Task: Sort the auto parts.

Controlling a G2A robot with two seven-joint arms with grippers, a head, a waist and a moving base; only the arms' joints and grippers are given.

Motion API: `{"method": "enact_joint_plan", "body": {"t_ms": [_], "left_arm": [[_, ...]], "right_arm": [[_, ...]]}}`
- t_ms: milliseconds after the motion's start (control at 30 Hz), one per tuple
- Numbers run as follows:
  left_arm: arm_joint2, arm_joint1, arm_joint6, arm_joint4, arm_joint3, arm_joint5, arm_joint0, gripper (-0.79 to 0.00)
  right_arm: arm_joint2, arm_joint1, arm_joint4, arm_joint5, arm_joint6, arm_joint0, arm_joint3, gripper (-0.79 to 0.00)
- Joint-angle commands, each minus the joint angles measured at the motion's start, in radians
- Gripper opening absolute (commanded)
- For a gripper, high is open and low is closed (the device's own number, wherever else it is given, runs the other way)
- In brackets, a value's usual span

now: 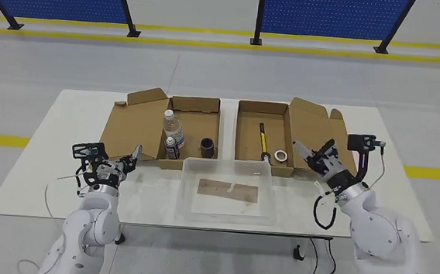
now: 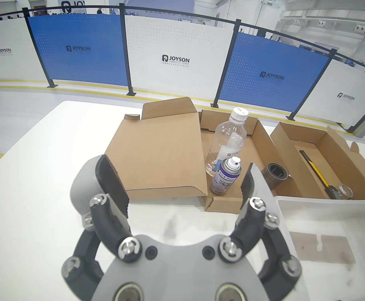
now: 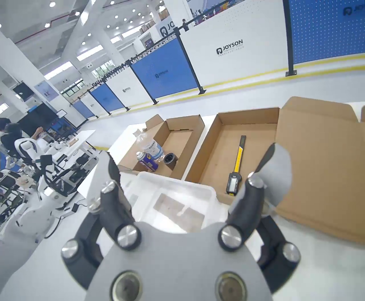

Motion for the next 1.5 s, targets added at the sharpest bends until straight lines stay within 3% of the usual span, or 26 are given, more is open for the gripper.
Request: {"method": "enact_joint_plan", "body": {"t_ms": [0,367,1467], "left_arm": [[0.0,0.0,0.0,0.0,0.0,0.0,0.0,0.0],[0.0,0.0,0.0,0.0,0.0,0.0,0.0,0.0],[0.0,0.0,0.0,0.0,0.0,0.0,0.0,0.0]], "right_arm": [[0.013,0.002,-0.005,0.001,0.011,-0.046,-0.026,0.0],[0.105,0.013,0.025,-0.043,0.005,-0.166,-0.072,0.0],[0.117,0.014,0.037,-0.058,0.006,-0.167,-0.065,-0.001]]}}
